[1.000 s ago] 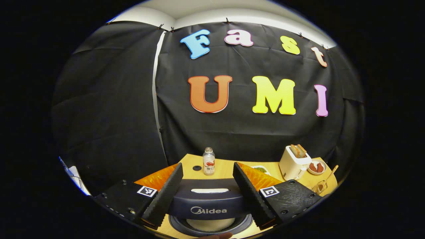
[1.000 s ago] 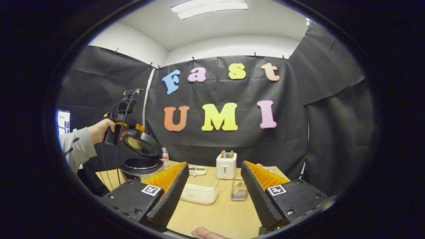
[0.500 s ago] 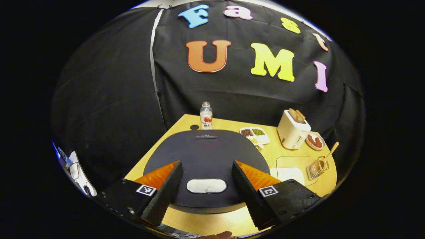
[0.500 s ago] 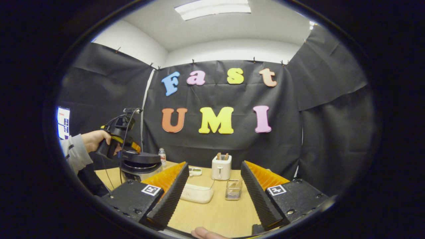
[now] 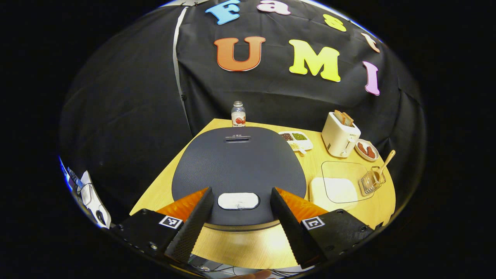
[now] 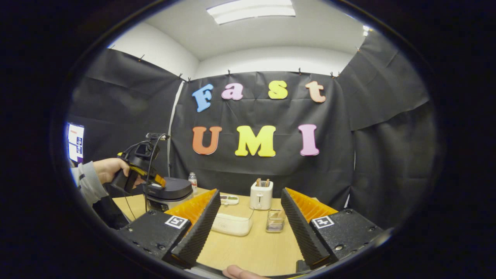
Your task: Close the left gripper, press the button to open the rice cooker; take a wooden spoon from the chopstick holder with the right hand, scoop a spoonful of rice and pour it into the rice cooker, then put the wooden spoon back into the chopstick holder.
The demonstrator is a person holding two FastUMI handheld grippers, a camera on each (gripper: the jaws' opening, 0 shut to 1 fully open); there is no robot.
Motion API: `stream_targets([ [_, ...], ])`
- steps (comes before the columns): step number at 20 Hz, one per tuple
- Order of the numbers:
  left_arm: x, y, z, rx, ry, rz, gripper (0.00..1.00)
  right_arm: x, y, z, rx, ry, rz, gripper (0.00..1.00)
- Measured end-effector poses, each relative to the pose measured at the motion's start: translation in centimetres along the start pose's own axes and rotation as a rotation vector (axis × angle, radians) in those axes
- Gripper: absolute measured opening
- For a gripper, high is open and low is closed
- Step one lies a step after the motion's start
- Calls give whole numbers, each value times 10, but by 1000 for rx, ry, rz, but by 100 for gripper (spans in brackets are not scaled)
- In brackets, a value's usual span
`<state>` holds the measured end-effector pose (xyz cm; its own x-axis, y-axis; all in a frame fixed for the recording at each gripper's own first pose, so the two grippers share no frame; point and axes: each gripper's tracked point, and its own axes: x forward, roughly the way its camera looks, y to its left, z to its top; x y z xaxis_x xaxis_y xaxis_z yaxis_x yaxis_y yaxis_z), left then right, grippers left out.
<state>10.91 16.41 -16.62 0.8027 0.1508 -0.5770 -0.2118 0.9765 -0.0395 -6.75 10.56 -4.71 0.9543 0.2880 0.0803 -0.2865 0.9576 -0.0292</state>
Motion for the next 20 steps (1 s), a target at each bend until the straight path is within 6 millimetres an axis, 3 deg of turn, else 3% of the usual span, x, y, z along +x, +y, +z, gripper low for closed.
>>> stream_targets([
  [5,-6,0,-2,6,-84,-1,97,6,-1,-9,19,25,5,100],
  [20,-3,1,-2,28,-567,-7,98,32,9,-46,5,115,-16,100],
])
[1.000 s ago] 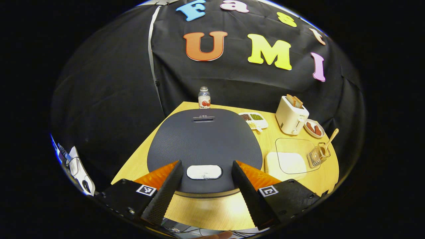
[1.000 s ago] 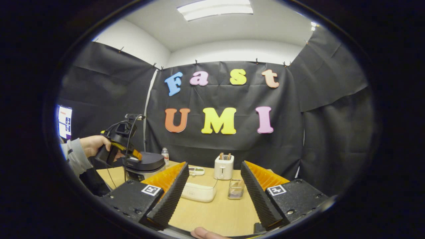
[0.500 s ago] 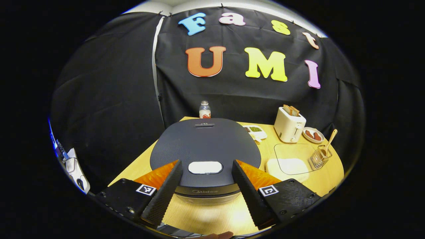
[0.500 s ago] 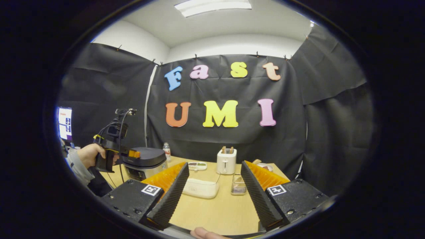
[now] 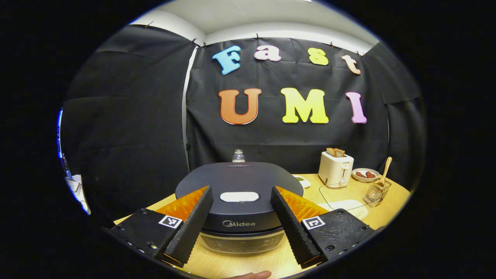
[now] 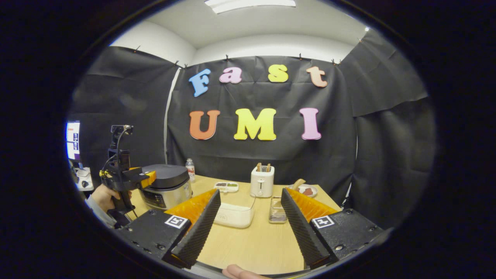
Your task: Close the left gripper, press the button to open the rice cooker; take a wooden spoon from the chopstick holder with the right hand, scoop a spoonful of rice and pour it into the rice cooker, then put the wooden spoon back into the chopstick holder.
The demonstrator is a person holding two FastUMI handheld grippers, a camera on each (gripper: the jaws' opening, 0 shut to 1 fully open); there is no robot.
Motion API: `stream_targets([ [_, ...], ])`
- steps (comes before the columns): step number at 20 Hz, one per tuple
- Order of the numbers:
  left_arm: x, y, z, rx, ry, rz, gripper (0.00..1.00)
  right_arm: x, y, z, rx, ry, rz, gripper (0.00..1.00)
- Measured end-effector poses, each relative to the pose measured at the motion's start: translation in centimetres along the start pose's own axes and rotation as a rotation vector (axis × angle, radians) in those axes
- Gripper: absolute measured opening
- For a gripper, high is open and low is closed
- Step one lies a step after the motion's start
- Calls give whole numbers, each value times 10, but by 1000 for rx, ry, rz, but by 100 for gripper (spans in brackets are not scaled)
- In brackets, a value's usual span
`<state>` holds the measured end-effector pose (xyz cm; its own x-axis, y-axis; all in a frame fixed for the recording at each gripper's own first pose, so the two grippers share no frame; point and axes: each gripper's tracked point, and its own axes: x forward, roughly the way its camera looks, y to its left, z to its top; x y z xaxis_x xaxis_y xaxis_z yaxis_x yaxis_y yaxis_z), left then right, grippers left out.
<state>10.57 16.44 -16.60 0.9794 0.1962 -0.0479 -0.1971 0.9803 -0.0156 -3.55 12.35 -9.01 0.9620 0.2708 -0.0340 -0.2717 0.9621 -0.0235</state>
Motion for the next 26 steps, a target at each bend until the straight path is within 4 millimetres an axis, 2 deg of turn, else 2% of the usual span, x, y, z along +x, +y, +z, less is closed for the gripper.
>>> stream_targets([
  [3,1,-2,-5,-3,-16,-10,98,1,-2,2,14,-8,-12,100],
  [8,1,0,-3,1,0,11,97,3,-5,4,19,-11,-29,100],
  [10,-2,0,1,9,19,34,97,5,-9,5,15,-8,-39,100],
  [11,-4,-4,5,9,23,33,100,4,-10,6,15,-7,-45,100],
  [13,-10,-10,13,14,40,27,94,5,-14,9,19,-7,-56,100],
  [16,-26,-15,39,3,36,20,94,3,-20,15,19,-13,-71,100],
  [20,-59,-27,56,-15,81,2,95,-2,-28,26,8,-31,-94,100],
  [21,-67,-29,62,-9,86,0,86,-4,-30,29,5,-36,-99,100],
  [22,-77,-33,69,-6,83,-8,94,-6,-31,33,5,-39,-105,100],
  [26,-119,-56,98,-6,29,-53,94,-14,-36,50,-9,-65,-113,100],
])
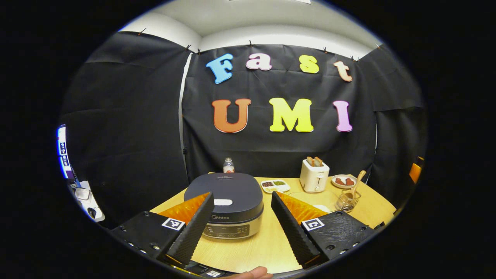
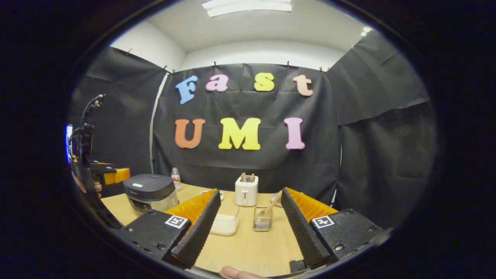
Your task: Close the left gripper, press the button to open the rice cooker; take a wooden spoon from the chopstick holder with the right hand, scoop a spoonful of rice and pour it into the rice cooker, then put the wooden spoon back into the chopstick holder.
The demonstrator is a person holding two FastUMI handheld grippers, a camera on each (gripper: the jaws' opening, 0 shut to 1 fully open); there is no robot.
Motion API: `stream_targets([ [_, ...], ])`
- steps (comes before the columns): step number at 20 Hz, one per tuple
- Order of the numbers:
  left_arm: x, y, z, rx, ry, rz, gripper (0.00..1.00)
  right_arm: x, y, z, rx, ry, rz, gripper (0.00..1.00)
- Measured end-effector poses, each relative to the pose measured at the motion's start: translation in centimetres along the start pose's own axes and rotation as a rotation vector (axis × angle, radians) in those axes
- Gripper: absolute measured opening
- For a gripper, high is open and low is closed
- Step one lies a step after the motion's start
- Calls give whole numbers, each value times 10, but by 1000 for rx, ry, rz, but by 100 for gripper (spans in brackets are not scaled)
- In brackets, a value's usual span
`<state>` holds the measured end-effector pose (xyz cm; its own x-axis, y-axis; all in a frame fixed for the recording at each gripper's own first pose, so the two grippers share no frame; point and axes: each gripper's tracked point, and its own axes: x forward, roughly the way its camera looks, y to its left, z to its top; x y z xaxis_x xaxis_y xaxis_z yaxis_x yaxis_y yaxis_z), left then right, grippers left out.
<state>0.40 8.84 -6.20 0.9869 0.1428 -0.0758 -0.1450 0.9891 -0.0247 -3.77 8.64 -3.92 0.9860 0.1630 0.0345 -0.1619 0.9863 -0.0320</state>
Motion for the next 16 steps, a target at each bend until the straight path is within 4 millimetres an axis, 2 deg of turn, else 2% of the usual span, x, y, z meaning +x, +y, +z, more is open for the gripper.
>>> stream_targets([
  [2,-18,-12,6,4,-4,-20,94,-4,-7,13,-4,-24,-20,100],
  [6,-52,-30,22,34,-52,-45,94,-12,-12,23,11,-44,-31,98],
  [9,-75,-50,14,34,-65,-93,94,-14,-13,18,26,-43,-21,100],
  [14,-95,-60,-1,-8,-52,-101,94,-14,-11,8,46,-34,-8,98],
  [16,-99,-57,-1,1,-63,-91,94,-14,-6,5,42,-34,12,100],
])
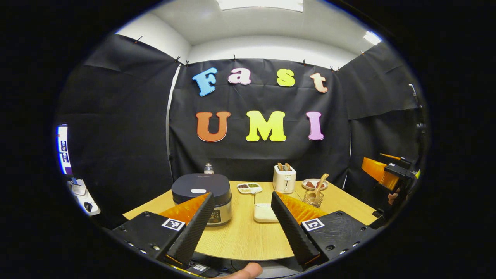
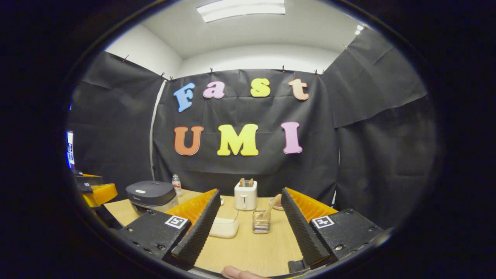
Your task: Close the left gripper, press the button to open the rice cooker; take a wooden spoon from the chopstick holder with the right hand, scoop a spoonful of rice and pour it into the rice cooker, then put the wooden spoon back into the chopstick holder.
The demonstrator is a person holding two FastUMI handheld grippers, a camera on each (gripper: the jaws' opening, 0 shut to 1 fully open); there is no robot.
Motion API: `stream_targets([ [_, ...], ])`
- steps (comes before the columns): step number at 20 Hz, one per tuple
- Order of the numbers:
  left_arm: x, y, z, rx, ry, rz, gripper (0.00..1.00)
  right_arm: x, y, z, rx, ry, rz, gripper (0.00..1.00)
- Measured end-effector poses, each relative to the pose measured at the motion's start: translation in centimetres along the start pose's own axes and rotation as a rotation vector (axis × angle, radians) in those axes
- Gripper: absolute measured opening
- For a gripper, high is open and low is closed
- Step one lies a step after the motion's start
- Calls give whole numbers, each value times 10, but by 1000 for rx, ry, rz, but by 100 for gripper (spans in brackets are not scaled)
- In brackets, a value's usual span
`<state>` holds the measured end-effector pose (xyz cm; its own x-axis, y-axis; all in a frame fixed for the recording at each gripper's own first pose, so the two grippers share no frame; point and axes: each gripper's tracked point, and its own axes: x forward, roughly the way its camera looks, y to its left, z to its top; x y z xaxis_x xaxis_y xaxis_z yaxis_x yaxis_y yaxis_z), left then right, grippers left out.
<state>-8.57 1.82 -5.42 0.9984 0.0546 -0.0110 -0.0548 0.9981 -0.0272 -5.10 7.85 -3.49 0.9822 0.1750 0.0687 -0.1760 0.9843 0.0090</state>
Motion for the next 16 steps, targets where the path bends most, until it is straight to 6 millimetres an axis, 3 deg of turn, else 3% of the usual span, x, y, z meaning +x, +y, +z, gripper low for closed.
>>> stream_targets([
  [13,-4,7,7,-56,-42,-12,95,-9,3,-1,-20,-15,19,100],
  [14,-3,9,7,-56,-44,-6,84,-8,3,-1,-19,-14,20,100],
  [16,-3,11,8,-50,-43,3,84,-8,3,-2,-18,-13,19,100],
])
